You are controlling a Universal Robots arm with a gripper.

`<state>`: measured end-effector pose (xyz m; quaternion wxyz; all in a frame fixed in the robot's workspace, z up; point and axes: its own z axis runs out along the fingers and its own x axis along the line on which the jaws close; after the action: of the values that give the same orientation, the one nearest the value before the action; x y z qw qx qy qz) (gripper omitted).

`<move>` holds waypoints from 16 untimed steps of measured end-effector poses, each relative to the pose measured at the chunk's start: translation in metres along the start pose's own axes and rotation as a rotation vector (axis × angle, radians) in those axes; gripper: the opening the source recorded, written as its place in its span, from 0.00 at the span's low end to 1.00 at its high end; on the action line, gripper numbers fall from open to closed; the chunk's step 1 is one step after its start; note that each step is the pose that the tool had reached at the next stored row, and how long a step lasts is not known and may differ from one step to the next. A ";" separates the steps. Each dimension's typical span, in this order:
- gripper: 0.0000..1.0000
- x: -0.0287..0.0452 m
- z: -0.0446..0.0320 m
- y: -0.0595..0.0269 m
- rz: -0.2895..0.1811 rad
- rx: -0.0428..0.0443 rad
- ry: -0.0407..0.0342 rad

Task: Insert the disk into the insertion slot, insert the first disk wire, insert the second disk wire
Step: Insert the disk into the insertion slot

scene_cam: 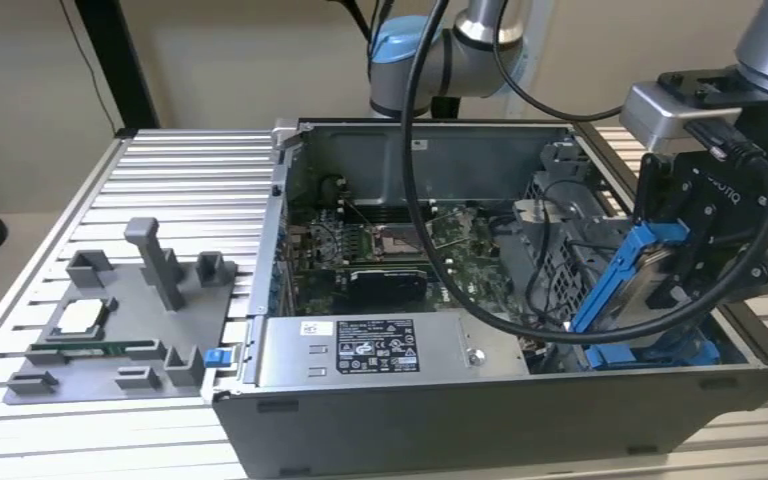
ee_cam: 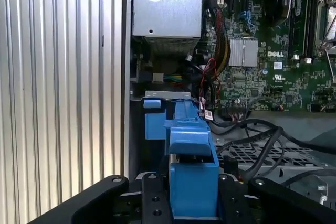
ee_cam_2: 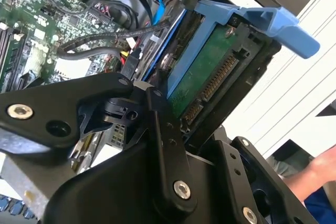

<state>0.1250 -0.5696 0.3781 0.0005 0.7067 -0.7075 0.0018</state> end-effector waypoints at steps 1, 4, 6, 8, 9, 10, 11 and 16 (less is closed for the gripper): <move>0.00 0.0000 0.0000 0.0000 0.000 0.0000 0.0000; 1.00 0.0000 0.0003 -0.0002 0.000 0.0001 -0.0004; 1.00 0.0000 0.0003 -0.0002 0.000 0.0000 0.0000; 1.00 0.0000 -0.0002 -0.0002 0.000 0.0000 -0.0001; 1.00 0.0000 -0.0019 -0.0001 0.000 0.0000 -0.0004; 1.00 0.0000 -0.0044 -0.0002 0.000 0.0000 -0.0002; 1.00 0.0001 -0.0076 -0.0002 0.000 -0.0002 -0.0003; 1.00 -0.0001 -0.0186 -0.0001 0.000 -0.0006 -0.0001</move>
<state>0.1251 -0.5695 0.3967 0.0007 0.7067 -0.7075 0.0016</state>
